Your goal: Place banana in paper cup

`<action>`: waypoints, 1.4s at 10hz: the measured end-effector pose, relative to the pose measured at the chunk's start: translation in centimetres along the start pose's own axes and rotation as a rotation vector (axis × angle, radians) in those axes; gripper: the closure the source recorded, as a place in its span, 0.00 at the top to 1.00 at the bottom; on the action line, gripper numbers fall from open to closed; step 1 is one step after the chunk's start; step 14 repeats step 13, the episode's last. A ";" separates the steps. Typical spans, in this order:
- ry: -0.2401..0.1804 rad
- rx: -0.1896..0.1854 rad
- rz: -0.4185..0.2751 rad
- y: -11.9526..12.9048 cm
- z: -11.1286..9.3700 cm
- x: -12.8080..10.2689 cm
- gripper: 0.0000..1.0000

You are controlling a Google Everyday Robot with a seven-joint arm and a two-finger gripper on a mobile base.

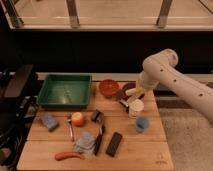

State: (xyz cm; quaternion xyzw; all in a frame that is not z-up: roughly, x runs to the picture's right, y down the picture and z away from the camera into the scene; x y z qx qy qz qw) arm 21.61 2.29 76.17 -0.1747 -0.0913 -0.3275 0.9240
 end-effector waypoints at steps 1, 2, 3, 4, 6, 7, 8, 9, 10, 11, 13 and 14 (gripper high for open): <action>-0.005 -0.010 0.019 1.3 0.7 -0.3 0.24; -0.015 -0.013 0.028 1.7 1.3 -0.6 0.32; -0.022 -0.016 0.033 1.8 1.7 -0.8 0.43; -0.036 -0.020 0.044 2.2 2.3 -1.0 0.54; -0.059 -0.020 0.063 2.6 3.2 -1.1 0.73; -0.075 -0.019 0.064 2.5 3.9 -1.3 0.79; -0.089 -0.019 0.061 2.3 4.4 -1.6 0.80; -0.098 -0.021 0.058 2.2 4.9 -1.8 0.80; -0.106 -0.020 0.054 2.1 5.0 -2.0 0.80; -0.112 -0.018 0.050 2.0 5.0 -2.1 0.80; -0.131 -0.020 0.049 1.7 4.5 -2.3 0.80; -0.131 -0.020 0.049 1.7 4.5 -2.3 0.80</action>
